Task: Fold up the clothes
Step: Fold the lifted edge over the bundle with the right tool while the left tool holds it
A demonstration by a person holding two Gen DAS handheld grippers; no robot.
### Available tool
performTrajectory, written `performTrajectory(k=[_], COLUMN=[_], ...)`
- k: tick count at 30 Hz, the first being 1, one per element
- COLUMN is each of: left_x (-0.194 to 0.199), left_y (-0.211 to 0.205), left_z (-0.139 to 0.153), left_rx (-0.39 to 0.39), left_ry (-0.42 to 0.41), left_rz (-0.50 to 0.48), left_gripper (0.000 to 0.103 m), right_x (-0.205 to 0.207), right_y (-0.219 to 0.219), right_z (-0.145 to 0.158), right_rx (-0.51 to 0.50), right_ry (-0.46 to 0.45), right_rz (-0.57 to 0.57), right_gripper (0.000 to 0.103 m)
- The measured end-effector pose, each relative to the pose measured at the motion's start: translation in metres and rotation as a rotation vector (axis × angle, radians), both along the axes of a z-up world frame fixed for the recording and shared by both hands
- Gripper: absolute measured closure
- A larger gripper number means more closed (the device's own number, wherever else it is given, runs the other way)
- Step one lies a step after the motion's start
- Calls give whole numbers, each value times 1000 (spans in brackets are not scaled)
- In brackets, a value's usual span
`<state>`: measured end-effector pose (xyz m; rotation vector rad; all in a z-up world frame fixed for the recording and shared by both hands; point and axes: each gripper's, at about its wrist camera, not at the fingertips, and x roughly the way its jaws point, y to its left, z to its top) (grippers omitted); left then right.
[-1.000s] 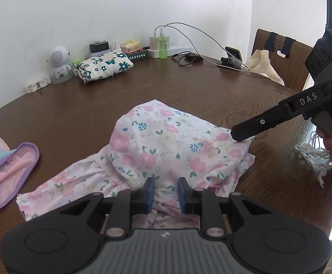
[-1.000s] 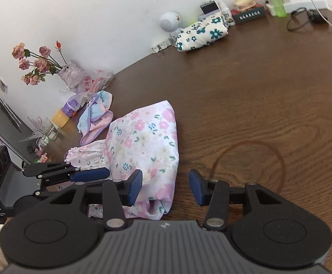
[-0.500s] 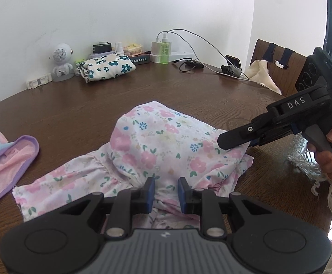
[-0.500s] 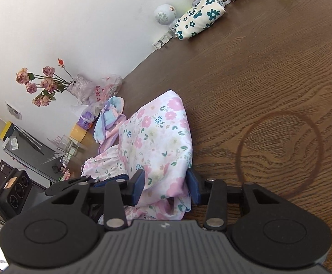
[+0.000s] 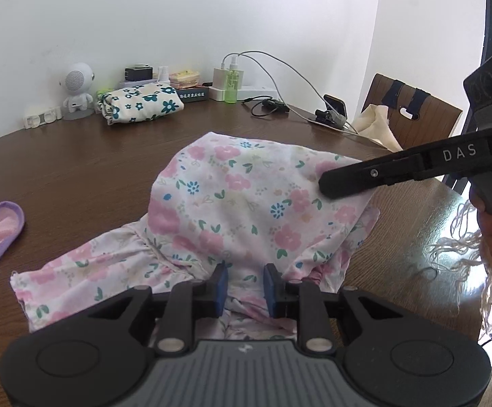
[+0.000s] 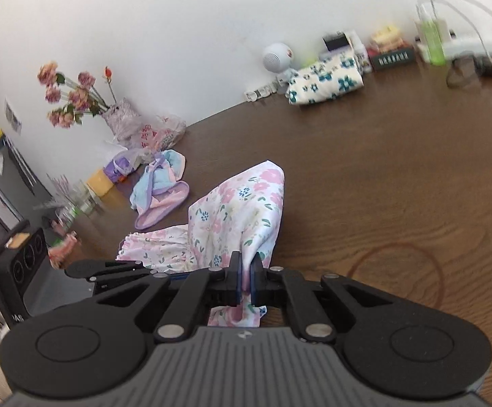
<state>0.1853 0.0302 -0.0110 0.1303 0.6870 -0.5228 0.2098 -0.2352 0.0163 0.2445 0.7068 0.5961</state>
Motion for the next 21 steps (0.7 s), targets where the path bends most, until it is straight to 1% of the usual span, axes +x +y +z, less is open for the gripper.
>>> performTrajectory(k=[2,3,4,5,8,10,12,13,16,18,21], left_x=[-3,-4,-6,-7,-11,-14,-17,-17,-17,-18,-22], left_y=[2,3,4,4,7,9,11,13,20,22,31], left_z=[2,2,3,4,7,8,10,7,-3,-8,-6], left_rx=[-5,-8,-11,-13,-21,-27,-32,-41,-62,-81,-118], left_ry=[0,0,0,0,0,0,0,12,48,44,58], left_rz=[13,20,27,33,54,67,80,81,77,76,82], left_gripper=[80,79,76,75,74,76,76,76,77,77,76], right_x=[-10,-15,-21,-26,-47,-57,-67,-72,-82,-89,-97], right_y=[12,18,26,34,60,78,95,103,127,139,154], right_z=[21,31,39,46,56,56,55,53,46,43,36], right_rx=[-155,-230,-299,-367,-536,-609,-664,-684,-718,-717,-721], right_ry=[-94,-140,-183,-226,-342,-400,-444,-461,-494,-503,-500], right_rz=[31,46,63,81,170,237,305,340,431,476,538], right_gripper=[99,99,99,99,99,99,99,99,99,99,99])
